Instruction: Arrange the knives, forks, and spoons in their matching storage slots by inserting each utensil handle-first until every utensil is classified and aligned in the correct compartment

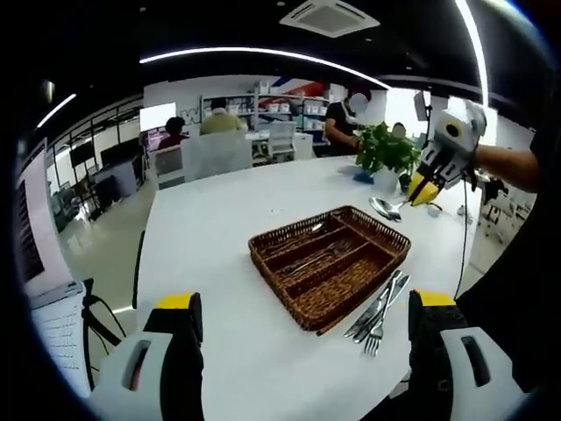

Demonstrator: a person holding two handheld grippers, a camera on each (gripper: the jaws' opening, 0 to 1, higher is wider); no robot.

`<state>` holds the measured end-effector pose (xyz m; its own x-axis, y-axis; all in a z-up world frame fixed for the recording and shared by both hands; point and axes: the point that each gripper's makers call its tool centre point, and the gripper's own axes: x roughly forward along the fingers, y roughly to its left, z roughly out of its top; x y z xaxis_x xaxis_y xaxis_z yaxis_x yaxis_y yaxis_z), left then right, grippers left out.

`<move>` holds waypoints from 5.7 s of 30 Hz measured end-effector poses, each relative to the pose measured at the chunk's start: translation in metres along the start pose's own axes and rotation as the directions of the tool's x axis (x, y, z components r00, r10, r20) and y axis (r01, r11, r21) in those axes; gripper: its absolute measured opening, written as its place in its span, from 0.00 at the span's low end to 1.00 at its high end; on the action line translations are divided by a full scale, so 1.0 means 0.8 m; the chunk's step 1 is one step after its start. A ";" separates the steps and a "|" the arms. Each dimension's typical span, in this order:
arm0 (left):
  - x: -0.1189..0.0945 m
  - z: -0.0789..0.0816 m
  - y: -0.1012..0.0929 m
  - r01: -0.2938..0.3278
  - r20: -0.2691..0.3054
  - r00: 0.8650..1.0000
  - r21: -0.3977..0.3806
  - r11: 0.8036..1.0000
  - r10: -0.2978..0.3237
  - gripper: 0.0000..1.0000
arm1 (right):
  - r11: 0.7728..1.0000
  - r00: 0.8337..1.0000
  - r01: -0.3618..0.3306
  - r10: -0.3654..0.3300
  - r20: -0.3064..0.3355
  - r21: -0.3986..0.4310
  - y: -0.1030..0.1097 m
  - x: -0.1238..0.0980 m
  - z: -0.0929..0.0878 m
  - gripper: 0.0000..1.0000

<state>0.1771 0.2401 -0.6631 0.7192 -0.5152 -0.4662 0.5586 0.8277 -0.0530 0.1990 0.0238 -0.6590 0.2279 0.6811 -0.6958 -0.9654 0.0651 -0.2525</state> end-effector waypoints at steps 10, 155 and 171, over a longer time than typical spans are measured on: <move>-0.001 0.002 0.005 -0.004 0.000 1.000 0.021 1.000 0.004 1.00 | 1.000 1.000 0.010 -0.010 0.008 -0.003 -0.022 0.011 0.001 0.00; 0.006 0.022 0.074 -0.053 -0.005 0.999 0.092 0.994 0.054 0.99 | 0.997 0.989 -0.052 0.059 -0.135 0.058 -0.194 0.216 -0.136 0.00; -0.001 0.017 0.082 -0.077 -0.008 0.997 0.082 0.994 0.078 0.99 | 0.992 0.982 -0.079 0.095 -0.162 0.101 -0.184 0.249 -0.154 0.00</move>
<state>0.2187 0.2919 -0.6545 0.7575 -0.4470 -0.4758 0.5333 0.8441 0.0561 0.4022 0.0600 -0.8428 0.1529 0.5573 -0.8161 -0.9882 0.0843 -0.1275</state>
